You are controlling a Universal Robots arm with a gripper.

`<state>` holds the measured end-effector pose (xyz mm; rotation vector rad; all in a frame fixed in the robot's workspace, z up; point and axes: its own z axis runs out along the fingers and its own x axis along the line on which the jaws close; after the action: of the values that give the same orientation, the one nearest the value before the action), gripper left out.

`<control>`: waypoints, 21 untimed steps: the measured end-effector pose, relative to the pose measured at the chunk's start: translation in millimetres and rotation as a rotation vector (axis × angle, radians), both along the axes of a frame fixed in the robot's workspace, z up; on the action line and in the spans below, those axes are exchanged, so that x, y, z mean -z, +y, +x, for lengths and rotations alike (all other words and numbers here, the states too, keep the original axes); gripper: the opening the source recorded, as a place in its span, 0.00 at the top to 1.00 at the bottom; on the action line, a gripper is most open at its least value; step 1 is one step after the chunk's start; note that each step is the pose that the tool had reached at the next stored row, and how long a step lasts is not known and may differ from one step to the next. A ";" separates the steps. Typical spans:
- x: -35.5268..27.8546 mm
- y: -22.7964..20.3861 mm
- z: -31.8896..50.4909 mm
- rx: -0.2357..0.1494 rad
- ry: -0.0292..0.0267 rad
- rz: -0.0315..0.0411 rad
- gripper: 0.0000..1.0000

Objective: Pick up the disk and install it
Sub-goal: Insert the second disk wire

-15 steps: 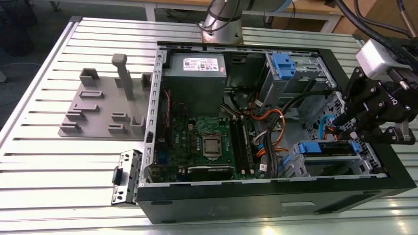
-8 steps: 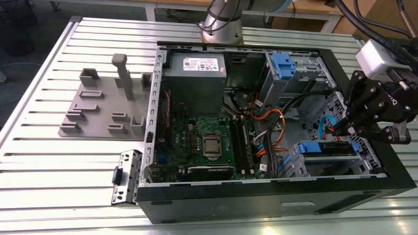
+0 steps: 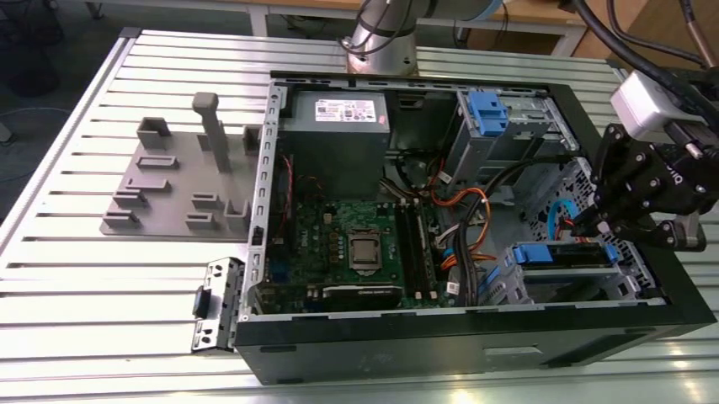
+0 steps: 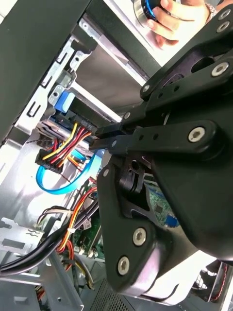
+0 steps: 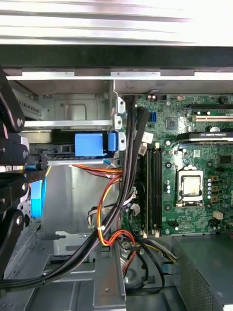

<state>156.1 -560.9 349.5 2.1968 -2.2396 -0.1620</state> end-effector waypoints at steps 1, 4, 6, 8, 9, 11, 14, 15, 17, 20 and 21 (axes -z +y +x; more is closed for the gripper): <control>0.1 -1.0 0.0 0.000 0.0000 -0.0005 0.84; 1.5 -4.9 -1.0 0.000 0.0000 0.0000 0.84; 5.4 -7.4 -2.9 -0.018 0.0000 0.0054 0.84; 6.6 -7.4 -2.9 -0.019 0.0000 0.0059 0.84; 7.6 -7.4 -2.9 -0.019 0.0000 0.0061 0.84; 9.8 -7.5 -2.9 -0.019 0.0000 0.0061 0.84; 13.2 -7.6 -2.9 -0.020 0.0000 0.0061 0.84; 14.3 -7.6 -2.9 -0.020 0.0000 0.0061 0.84; 15.8 -7.7 -3.0 -0.021 0.0001 0.0056 0.84; 18.1 -7.8 -2.9 -0.022 0.0000 0.0054 0.84; 18.8 -7.8 -2.9 -0.022 0.0001 0.0056 0.84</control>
<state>153.2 -568.7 330.7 2.2234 -2.2166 -0.1685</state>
